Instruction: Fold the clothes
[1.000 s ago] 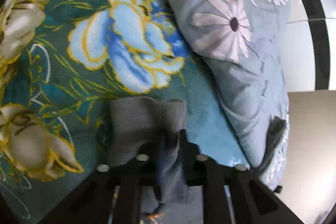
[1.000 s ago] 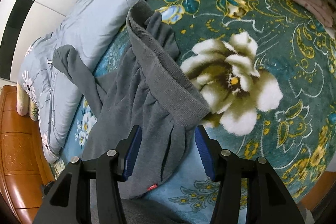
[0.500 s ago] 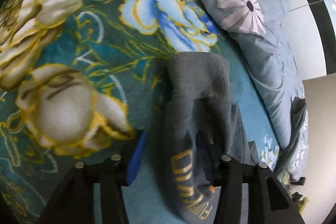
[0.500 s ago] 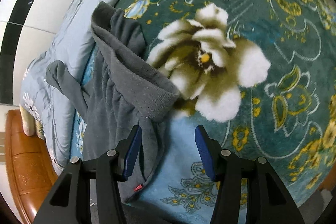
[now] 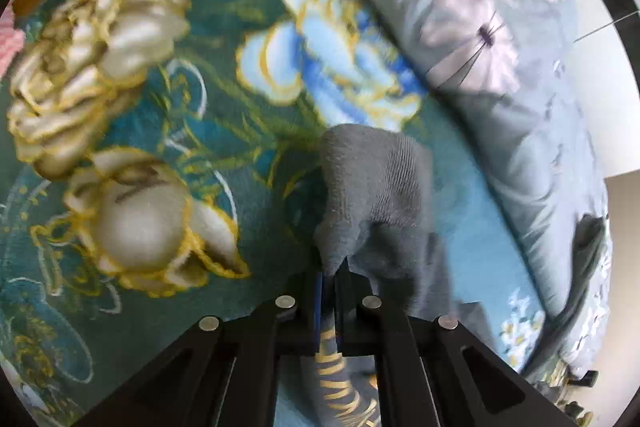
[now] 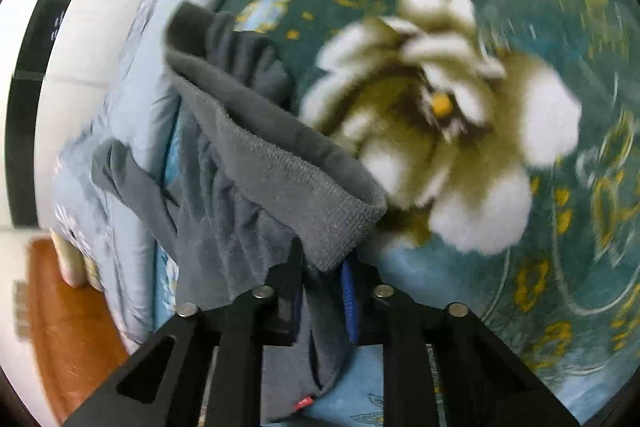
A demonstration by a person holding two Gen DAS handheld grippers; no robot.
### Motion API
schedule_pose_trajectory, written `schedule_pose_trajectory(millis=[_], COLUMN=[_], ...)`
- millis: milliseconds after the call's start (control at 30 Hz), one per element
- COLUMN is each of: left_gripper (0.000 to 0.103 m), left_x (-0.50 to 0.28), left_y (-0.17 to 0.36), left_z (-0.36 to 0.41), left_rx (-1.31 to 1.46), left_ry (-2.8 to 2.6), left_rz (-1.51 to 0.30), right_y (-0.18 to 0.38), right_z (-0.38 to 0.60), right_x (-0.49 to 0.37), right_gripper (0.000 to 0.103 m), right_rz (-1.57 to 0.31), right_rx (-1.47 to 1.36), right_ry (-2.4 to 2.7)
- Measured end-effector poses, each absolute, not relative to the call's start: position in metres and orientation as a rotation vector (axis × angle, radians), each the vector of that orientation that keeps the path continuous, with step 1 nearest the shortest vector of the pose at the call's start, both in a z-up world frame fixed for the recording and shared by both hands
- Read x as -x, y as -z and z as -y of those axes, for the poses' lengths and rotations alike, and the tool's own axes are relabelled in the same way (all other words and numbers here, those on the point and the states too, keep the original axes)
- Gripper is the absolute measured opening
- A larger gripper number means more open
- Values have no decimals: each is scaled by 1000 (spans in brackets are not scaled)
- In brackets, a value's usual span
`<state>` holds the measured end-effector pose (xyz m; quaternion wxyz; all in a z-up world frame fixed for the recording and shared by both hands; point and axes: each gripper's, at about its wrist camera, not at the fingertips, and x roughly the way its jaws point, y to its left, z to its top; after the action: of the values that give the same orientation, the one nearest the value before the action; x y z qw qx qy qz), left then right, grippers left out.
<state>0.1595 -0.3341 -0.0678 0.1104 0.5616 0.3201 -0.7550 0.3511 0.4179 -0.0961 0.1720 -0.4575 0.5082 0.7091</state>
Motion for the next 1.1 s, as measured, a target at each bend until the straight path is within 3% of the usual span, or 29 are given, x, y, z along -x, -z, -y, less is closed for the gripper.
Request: schedule_pose_trajectory(millis=[267,400,600,767,900,1000,1100], left_gripper=[4,4,4,4,4,4,5], left_x=[-215,-273,-331,-324,-323,-332,-327], left_y=[-33,6,82,60,63,95,93], left_z=[355,366,371,376,369,376,379], left_rx=[-1401,-1508,-1647,-1603,-1656,-1699,-1717], left_ry=[2502,2417,2144,2241,2262,2135,2133], left_rz=[-1010,-973,-1094,-1108,-981,-1062,-1088], right_y=[-6,-13,67,64,52,70,83], right_z=[-431,-441,-460,-465,-462,-463,-466], right_x=[-381,-428,-478,-487,-482,-492,-498], right_gripper=[12,12,12,12,12,12,12], right_rz=[-1331,-1251,-1364,-1386,-1335,-1342,-1364], right_rx=[1054,1000,1167,1131,1104,1168,1216], right_ry=[-2349,-2405,-2108,-2114,-2165,-2084,-2045])
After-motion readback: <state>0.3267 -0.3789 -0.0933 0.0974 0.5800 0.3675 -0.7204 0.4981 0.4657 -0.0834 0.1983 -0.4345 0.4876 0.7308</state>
